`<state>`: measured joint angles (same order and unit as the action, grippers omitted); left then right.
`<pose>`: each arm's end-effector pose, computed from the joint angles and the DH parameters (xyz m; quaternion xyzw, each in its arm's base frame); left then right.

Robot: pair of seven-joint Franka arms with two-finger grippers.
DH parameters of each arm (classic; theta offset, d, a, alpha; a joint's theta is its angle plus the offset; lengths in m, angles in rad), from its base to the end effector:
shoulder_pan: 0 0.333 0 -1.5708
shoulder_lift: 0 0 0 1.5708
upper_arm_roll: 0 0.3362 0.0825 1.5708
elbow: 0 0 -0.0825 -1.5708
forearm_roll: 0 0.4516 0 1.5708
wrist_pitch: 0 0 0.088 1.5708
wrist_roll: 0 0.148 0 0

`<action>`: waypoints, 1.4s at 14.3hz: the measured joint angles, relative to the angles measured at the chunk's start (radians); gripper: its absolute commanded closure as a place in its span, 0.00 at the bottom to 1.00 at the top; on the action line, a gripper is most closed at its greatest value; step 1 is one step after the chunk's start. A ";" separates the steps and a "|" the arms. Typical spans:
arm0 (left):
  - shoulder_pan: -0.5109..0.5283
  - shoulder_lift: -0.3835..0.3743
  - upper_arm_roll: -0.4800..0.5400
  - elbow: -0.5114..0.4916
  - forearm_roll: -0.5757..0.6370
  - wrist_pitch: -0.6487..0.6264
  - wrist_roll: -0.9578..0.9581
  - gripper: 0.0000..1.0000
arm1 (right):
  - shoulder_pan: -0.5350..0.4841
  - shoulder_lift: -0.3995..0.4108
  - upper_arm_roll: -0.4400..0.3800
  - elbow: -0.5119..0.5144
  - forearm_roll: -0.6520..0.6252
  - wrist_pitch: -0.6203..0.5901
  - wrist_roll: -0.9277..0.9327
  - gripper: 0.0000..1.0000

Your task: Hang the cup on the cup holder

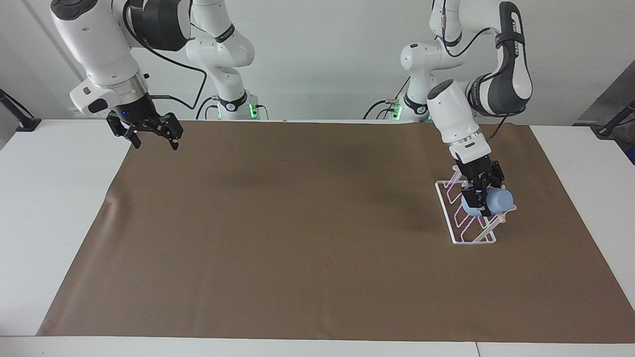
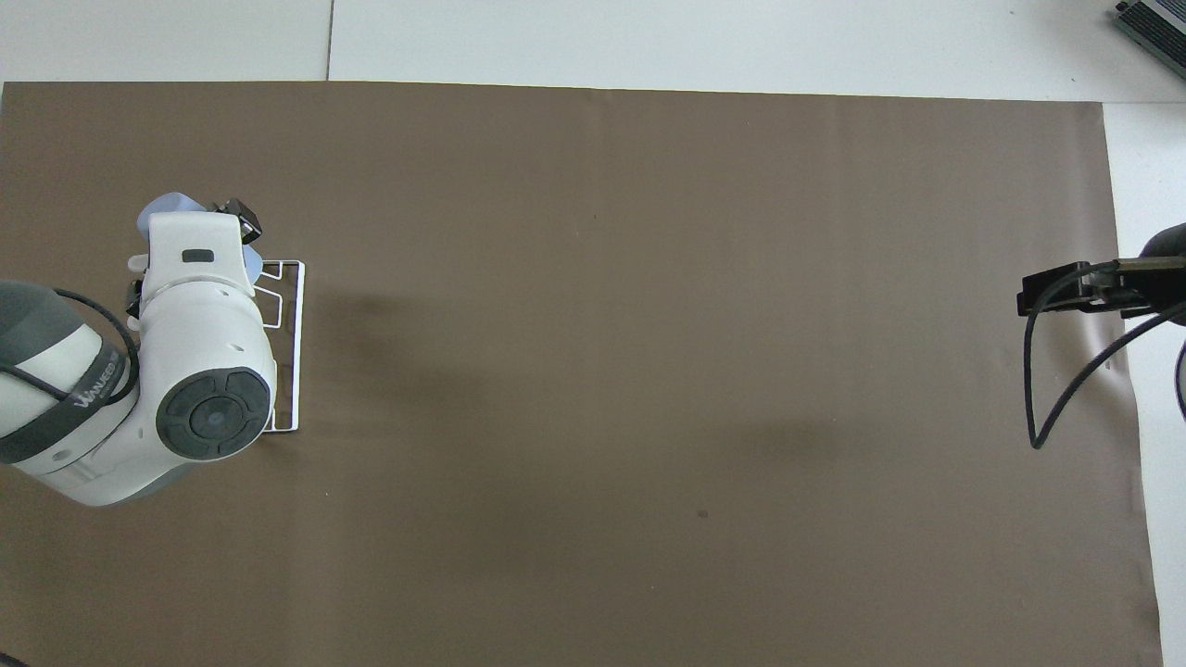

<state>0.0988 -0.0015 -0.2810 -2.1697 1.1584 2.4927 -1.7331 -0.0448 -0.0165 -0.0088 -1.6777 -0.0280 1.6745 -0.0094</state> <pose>0.6315 -0.0984 0.3808 -0.8536 -0.3089 -0.4024 0.1180 0.6230 -0.0373 0.5651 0.9997 -0.0207 0.0062 0.0141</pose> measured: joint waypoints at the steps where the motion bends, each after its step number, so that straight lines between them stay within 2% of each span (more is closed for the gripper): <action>1: 0.000 0.000 0.000 -0.006 0.000 0.004 -0.001 1.00 | 0.000 0.000 0.000 0.000 0.000 0.000 0.000 0.00; 2: 0.000 0.000 0.000 -0.011 0.001 0.006 -0.002 0.67 | 0.000 0.000 0.000 0.000 0.000 0.000 0.000 0.00; 3: 0.000 0.000 0.000 -0.015 0.001 0.007 -0.003 0.01 | 0.000 0.000 0.000 0.000 0.000 0.000 0.000 0.00; 15: -0.001 -0.009 -0.001 0.043 -0.018 0.007 0.001 0.00 | 0.000 0.000 0.000 0.000 0.000 0.000 0.000 0.00; 17: -0.001 -0.009 -0.001 0.059 -0.113 0.007 0.064 0.00 | 0.000 0.000 0.000 0.000 0.000 0.000 0.000 0.00; 20: 0.001 -0.011 0.004 0.113 -0.355 0.006 0.273 0.00 | 0.000 0.000 0.000 0.000 0.000 0.000 0.000 0.00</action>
<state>0.0994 -0.0127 -0.2768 -2.0568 0.8036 2.4987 -1.4601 -0.0448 -0.0167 -0.0088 -1.6777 -0.0280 1.6745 -0.0094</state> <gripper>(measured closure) 0.000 0.000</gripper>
